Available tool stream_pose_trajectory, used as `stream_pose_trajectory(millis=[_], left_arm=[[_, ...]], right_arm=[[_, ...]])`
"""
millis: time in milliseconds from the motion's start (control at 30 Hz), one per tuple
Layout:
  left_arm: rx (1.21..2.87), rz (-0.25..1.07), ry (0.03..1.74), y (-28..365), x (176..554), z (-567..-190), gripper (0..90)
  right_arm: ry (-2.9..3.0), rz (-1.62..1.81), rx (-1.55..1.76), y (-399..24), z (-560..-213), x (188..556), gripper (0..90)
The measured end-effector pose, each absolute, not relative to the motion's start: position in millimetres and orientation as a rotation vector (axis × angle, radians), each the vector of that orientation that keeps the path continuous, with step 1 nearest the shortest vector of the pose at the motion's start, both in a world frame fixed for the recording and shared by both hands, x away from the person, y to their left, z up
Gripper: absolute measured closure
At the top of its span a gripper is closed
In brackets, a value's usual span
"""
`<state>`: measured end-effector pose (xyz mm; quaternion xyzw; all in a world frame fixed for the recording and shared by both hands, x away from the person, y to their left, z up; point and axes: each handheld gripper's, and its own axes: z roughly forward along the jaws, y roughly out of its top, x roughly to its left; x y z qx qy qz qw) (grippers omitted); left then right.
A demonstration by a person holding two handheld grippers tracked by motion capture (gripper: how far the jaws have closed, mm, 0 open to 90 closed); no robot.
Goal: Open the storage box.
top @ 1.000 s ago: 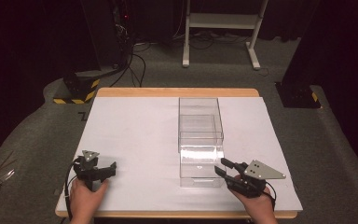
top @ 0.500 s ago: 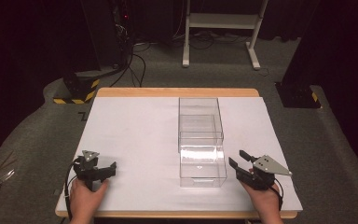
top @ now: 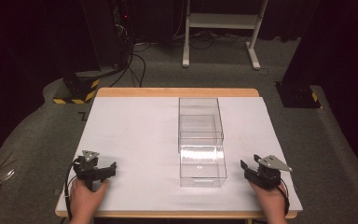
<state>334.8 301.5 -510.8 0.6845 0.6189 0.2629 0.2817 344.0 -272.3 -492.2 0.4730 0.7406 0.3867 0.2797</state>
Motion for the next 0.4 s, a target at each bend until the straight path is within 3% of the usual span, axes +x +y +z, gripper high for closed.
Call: stream_pose_trajectory(millis=[100,400], left_arm=[[1.833,0.704,1.658,301.5,334.8,-510.8,0.4],[1.836,0.707,1.656,301.6,334.6,-510.8,0.4]], right_arm=[[2.024,0.975,1.29,-272.3,-497.9,347.3,33.7],[2.064,0.926,1.293,-268.9,-500.1,350.5,33.0]])
